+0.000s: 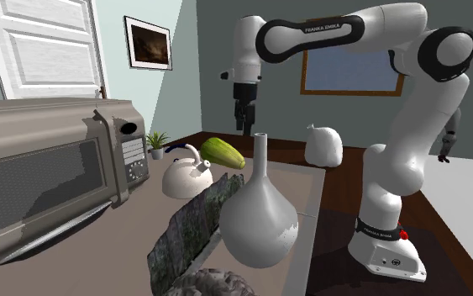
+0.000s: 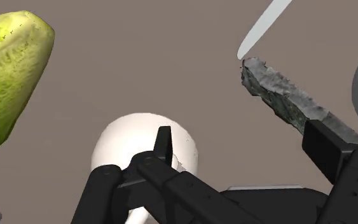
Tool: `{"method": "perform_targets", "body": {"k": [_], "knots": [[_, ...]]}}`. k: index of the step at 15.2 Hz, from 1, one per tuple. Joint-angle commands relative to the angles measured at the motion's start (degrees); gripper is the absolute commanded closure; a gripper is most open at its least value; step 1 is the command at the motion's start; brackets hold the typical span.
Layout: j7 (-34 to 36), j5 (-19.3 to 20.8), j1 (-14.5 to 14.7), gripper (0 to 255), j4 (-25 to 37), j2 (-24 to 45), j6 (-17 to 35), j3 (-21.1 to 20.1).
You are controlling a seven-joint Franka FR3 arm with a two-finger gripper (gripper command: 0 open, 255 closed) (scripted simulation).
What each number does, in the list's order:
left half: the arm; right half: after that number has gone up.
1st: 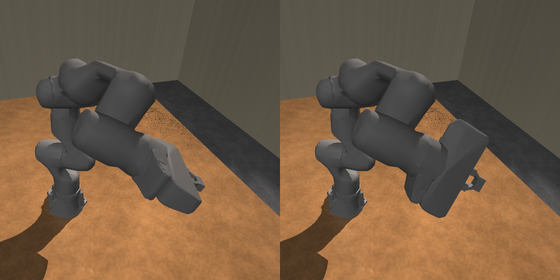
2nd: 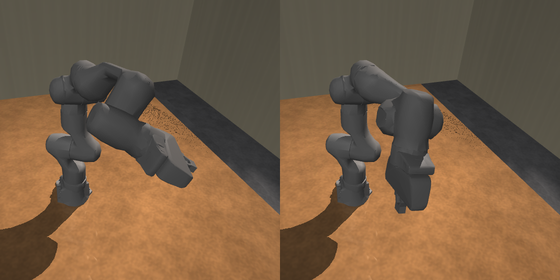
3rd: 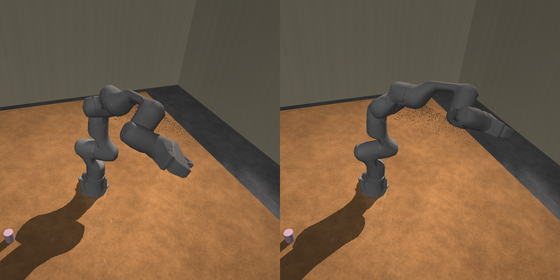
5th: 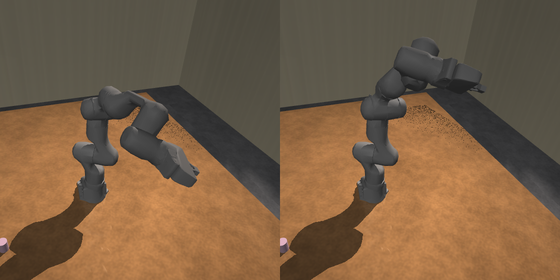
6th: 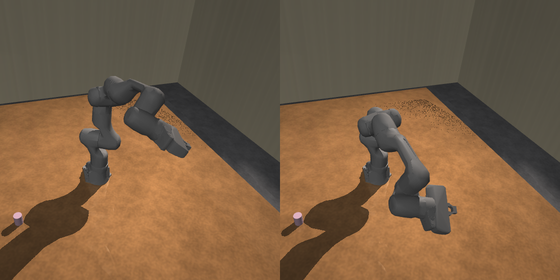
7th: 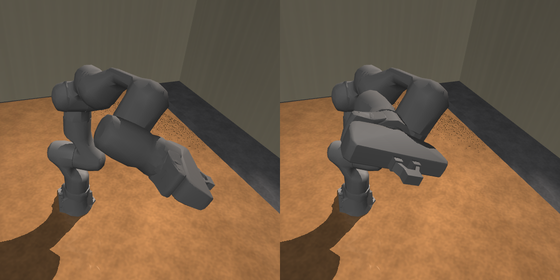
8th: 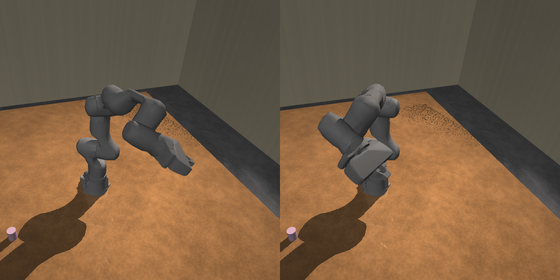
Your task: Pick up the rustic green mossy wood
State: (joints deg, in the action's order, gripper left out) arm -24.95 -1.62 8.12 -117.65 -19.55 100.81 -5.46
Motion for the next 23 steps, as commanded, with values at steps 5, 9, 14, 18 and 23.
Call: {"method": "perform_targets", "body": {"k": [5,9,14,18,23], "knots": [[-6.72,-1.19,3.84,0,7.34,10.06,0.34,-2.78],[-10.87,-1.53,6.23,0,11.97,16.10,0.13,-4.97],[-15.71,-1.42,9.27,0,17.61,23.05,-0.64,-7.97],[-19.36,-0.96,11.79,0,21.85,28.11,-1.53,-10.50],[-23.17,-0.19,14.70,0,25.97,33.02,-2.65,-13.25]]}}
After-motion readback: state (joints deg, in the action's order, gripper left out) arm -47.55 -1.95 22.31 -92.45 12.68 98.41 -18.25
